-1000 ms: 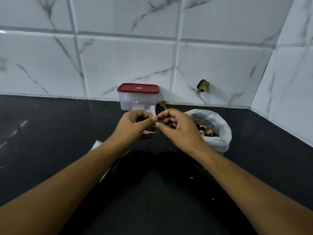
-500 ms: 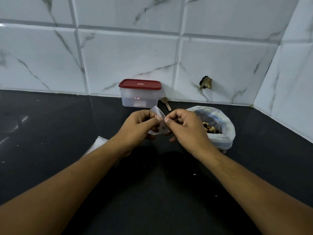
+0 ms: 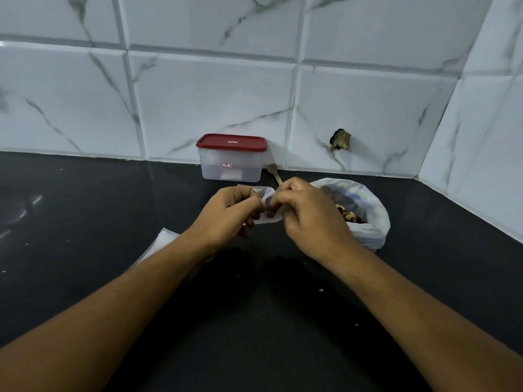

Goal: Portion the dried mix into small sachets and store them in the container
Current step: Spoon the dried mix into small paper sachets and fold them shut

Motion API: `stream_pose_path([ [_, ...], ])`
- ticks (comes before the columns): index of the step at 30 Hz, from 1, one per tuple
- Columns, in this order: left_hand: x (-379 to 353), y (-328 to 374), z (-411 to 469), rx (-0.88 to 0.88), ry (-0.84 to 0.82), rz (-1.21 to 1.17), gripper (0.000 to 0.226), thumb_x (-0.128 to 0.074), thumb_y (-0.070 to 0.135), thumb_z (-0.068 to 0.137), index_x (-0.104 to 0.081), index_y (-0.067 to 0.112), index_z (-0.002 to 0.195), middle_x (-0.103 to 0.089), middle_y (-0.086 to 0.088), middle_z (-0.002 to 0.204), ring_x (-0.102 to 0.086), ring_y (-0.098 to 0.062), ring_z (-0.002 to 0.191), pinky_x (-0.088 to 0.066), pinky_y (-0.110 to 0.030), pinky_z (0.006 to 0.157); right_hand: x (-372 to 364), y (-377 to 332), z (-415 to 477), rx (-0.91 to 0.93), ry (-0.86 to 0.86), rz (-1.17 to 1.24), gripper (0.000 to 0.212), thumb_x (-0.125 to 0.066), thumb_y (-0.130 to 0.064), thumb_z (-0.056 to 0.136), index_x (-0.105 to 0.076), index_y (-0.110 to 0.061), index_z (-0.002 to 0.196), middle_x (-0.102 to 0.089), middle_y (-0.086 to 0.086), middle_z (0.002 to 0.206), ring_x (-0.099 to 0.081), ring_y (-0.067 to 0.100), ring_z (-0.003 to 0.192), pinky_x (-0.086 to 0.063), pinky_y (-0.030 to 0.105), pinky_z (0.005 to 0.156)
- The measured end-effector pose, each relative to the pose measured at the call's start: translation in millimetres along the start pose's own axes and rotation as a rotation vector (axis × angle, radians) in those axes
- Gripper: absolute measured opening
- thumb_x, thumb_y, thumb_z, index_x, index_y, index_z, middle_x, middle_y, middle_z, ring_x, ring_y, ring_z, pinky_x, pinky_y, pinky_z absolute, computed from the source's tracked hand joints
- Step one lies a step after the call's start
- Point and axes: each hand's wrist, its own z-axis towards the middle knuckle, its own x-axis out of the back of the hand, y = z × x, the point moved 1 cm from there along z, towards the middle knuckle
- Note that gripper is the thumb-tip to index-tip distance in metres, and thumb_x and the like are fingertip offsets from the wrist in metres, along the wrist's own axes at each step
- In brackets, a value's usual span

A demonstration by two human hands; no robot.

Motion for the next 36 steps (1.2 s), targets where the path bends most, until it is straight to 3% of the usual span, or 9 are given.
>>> stream_pose_path([
  [5,6.0,-2.8,3.2,-0.014,0.085,0.066,0.023,-0.06,0.02,0.097,-0.068,0.007,0.08,-0.063,-0.001,0.071,-0.057,-0.012,0.068,-0.049,-0.034,0.068,4.5,-0.4,-0.2,0.067,-0.23,-0.203,0.033,-0.048,-0.022,0.103,-0.068,-0.031,0.128,-0.047,-0.008,0.106,-0.052,0.01,0.087,-0.048,0.034,0.069],
  [9,12.3,-3.6,5.5,-0.02,0.14,0.083,0.026,-0.058,0.03,0.092,-0.067,0.009,0.079,-0.064,-0.002,0.073,-0.058,-0.014,0.074,-0.048,-0.038,0.074,9.9,-0.7,-3.4,0.088,-0.333,-0.182,0.031,-0.056,-0.049,0.101,-0.067,-0.031,0.124,-0.045,-0.01,0.119,-0.054,0.005,0.094,-0.05,0.031,0.073],
  [13,12.3,-4.9,6.2,-0.01,0.16,0.095,0.026,-0.057,0.03,0.092,-0.067,0.013,0.075,-0.065,0.001,0.072,-0.059,-0.013,0.073,-0.048,-0.035,0.074,14.1,-4.2,-0.1,0.261,-0.218,-0.282,0.021,-0.069,-0.03,0.095,-0.075,-0.03,0.115,-0.038,-0.002,0.155,-0.058,0.015,0.114,-0.047,0.029,0.08],
  [17,13.4,-2.4,4.9,0.04,0.132,0.006,0.029,-0.058,0.018,0.097,-0.067,0.012,0.07,-0.06,0.007,0.063,-0.054,-0.005,0.064,-0.043,-0.031,0.071,16.4,-12.4,-0.9,0.402,-0.191,-0.27,0.013,-0.068,-0.023,0.093,-0.079,-0.024,0.099,-0.055,-0.001,0.14,-0.06,0.012,0.101,-0.047,0.026,0.072],
  [21,12.6,1.5,3.4,0.055,0.107,-0.063,0.033,-0.059,0.016,0.095,-0.06,-0.016,0.083,-0.056,-0.012,0.077,-0.05,-0.02,0.076,-0.042,-0.04,0.079,12.0,-13.2,-4.8,0.395,-0.23,-0.224,0.006,-0.065,-0.021,0.089,-0.071,-0.021,0.091,-0.064,-0.007,0.113,-0.065,0.015,0.082,-0.054,0.036,0.06],
  [25,10.4,7.1,1.4,0.009,0.057,-0.056,0.043,-0.06,0.032,0.079,-0.062,-0.011,0.079,-0.053,-0.028,0.079,-0.049,-0.023,0.076,-0.042,-0.042,0.079,10.5,-9.0,-4.8,0.36,-0.276,-0.243,0.006,-0.06,-0.022,0.089,-0.056,-0.026,0.09,-0.064,-0.007,0.097,-0.062,0.019,0.075,-0.04,0.031,0.058],
  [30,11.9,2.0,4.0,0.008,0.038,-0.042,0.033,-0.064,0.037,0.073,-0.072,0.005,0.076,-0.068,-0.023,0.091,-0.064,-0.038,0.1,-0.05,-0.056,0.103,5.9,-8.6,-7.1,0.296,-0.349,-0.276,0.03,-0.054,-0.026,0.097,-0.053,-0.028,0.128,-0.068,-0.006,0.106,-0.064,0.017,0.085,-0.052,0.036,0.069],
  [33,12.6,0.0,4.4,-0.012,0.027,-0.04,0.039,-0.065,0.04,0.071,-0.073,0.003,0.08,-0.069,-0.023,0.094,-0.063,-0.041,0.104,-0.047,-0.064,0.103,6.4,-10.2,-6.9,0.323,-0.361,-0.288,0.02,-0.054,-0.026,0.097,-0.068,-0.025,0.112,-0.062,-0.01,0.121,-0.065,0.019,0.085,-0.044,0.032,0.065],
  [36,11.5,0.4,4.9,-0.023,0.012,-0.031,0.039,-0.065,0.036,0.072,-0.072,-0.001,0.082,-0.068,-0.024,0.093,-0.063,-0.042,0.103,-0.048,-0.064,0.102,6.6,-13.0,-7.7,0.306,-0.385,-0.268,0.012,-0.055,-0.024,0.096,-0.066,-0.025,0.102,-0.064,-0.007,0.108,-0.063,0.02,0.083,-0.045,0.034,0.064],
])
